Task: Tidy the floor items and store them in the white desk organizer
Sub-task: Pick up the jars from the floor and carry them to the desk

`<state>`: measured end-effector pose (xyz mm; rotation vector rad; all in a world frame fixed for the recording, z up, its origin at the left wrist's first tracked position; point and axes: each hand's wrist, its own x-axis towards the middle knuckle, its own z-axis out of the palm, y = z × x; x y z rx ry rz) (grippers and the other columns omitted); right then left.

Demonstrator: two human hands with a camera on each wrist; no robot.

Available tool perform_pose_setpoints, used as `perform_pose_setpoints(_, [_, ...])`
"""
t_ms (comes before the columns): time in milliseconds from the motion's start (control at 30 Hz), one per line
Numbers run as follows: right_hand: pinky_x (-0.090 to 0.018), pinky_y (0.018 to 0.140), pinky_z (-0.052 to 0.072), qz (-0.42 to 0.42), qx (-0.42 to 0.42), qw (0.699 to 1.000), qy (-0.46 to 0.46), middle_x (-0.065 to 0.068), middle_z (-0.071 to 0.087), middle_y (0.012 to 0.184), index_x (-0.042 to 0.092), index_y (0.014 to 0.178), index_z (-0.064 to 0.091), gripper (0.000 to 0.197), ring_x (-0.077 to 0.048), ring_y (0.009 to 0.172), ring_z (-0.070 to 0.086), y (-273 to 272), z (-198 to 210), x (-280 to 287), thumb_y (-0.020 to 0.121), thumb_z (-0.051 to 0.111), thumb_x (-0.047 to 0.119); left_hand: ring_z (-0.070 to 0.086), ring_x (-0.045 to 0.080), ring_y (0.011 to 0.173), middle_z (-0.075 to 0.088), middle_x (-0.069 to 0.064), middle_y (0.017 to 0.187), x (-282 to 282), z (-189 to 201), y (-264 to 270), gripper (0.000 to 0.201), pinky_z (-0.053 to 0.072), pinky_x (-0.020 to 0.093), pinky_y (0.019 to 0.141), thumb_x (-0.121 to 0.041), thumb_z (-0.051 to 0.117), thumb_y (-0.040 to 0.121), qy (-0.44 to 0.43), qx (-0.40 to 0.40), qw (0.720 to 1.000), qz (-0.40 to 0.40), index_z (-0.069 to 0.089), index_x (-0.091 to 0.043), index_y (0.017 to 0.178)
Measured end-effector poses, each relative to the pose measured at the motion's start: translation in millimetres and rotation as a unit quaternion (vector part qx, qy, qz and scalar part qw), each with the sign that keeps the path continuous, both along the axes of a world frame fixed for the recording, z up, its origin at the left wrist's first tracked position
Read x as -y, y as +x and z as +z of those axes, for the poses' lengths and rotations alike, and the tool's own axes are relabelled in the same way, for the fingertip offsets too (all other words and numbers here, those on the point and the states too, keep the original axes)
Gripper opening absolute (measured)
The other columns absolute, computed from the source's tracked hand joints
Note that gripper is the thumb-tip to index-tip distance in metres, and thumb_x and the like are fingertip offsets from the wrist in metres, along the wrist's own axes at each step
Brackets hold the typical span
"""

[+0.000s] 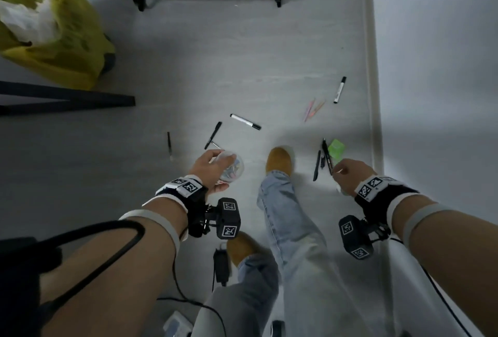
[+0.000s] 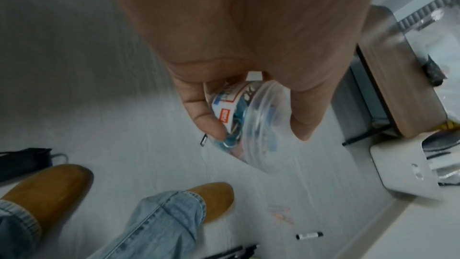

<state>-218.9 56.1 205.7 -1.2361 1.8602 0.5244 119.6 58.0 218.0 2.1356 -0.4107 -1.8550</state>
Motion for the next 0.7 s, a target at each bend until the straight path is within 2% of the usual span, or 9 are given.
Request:
perform_pose_setpoints(133, [-0.033,0.093,0.048,-0.023,-0.007,0.999,0.021,-0.012,0.065,0.117,0.024,0.101,0.066,0.015,-0.029,0.105,0.061,-19.4,-41.7,-46.2,0.087,0.060,0.027,0.067,0.028,0.095,0.066,0.007,0.111,-17.9,-45.1,-34.1,0.027,0.059,0.038,0.074,-0.036,0.074,0.085,0.001,-0.020,0.999,-0.035,0.064,-0.024,0.108])
perform_pose_setpoints(200, [-0.032,0.096,0.046,-0.043,-0.005,0.999,0.030,-0.011,0.060,0.125,0.026,0.099,0.064,0.014,-0.027,0.108,0.060,-30.9,-64.8,-59.4,0.086,0.061,0.028,0.067,0.030,0.100,0.066,0.006,0.113,-19.6,-69.5,-54.0,0.025,0.059,0.037,0.072,-0.036,0.075,0.084,0.003,-0.030,0.998,-0.056,0.065,-0.027,0.105])
perform_pose_setpoints(300, [-0.029,0.096,0.043,-0.072,-0.009,0.997,0.025,-0.009,0.058,0.128,0.018,0.105,0.067,0.020,-0.027,0.117,0.056,-56.7,-109.7,-69.0,0.087,0.061,0.023,0.066,0.028,0.099,0.065,0.007,0.115,-11.7,-113.5,-91.4,0.025,0.058,0.035,0.069,-0.036,0.075,0.085,-0.005,-0.046,0.994,-0.096,0.064,-0.028,0.106])
perform_pose_setpoints(400, [-0.026,0.086,0.044,-0.105,-0.016,0.994,0.030,-0.009,0.062,0.122,0.014,0.108,0.066,0.021,-0.029,0.109,0.060,-84.3,-147.5,-69.9,0.090,0.055,0.018,0.065,0.029,0.099,0.064,0.010,0.118,3.2,-156.6,-123.4,0.020,0.057,0.034,0.067,-0.036,0.073,0.086,-0.015,-0.052,0.988,-0.143,0.065,-0.030,0.103])
perform_pose_setpoints(467, [-0.030,0.087,0.048,-0.118,-0.033,0.991,0.048,-0.014,0.064,0.120,0.010,0.114,0.064,0.025,-0.033,0.108,0.061,-106.3,-172.1,-71.2,0.094,0.050,0.017,0.064,0.029,0.101,0.062,0.008,0.120,16.7,-189.2,-151.8,0.021,0.058,0.036,0.068,-0.039,0.071,0.086,-0.016,-0.062,0.979,-0.193,0.065,-0.030,0.105])
perform_pose_setpoints(533, [-0.034,0.090,0.051,-0.123,-0.042,0.990,0.056,-0.017,0.065,0.118,0.006,0.117,0.061,0.028,-0.035,0.106,0.063,-123.6,-193.5,-72.3,0.095,0.048,0.017,0.064,0.029,0.103,0.062,0.006,0.120,31.3,-215.1,-178.1,0.033,0.061,0.042,0.075,-0.048,0.071,0.080,-0.022,-0.065,0.968,-0.243,0.065,-0.031,0.107])
perform_pose_setpoints(633, [-0.036,0.085,0.051,-0.166,-0.053,0.983,0.048,-0.017,0.063,0.117,0.010,0.121,0.057,0.038,-0.034,0.100,0.062,-146.5,-225.5,-79.2,0.092,0.054,0.034,0.067,0.030,0.103,0.066,0.006,0.116,51.0,-247.9,-213.5,0.061,0.059,0.054,0.083,-0.066,0.071,0.059,-0.047,-0.066,0.951,-0.298,0.066,-0.031,0.108])
perform_pose_setpoints(700, [-0.034,0.080,0.046,-0.178,-0.066,0.981,0.048,-0.018,0.056,0.118,0.017,0.128,0.048,0.049,-0.035,0.097,0.059,-151.3,-246.2,-87.0,0.088,0.056,0.044,0.067,0.033,0.102,0.067,0.011,0.116,58.9,-264.6,-230.5,0.064,0.059,0.054,0.083,-0.061,0.073,0.062,-0.052,-0.083,0.947,-0.307,0.065,-0.023,0.112])
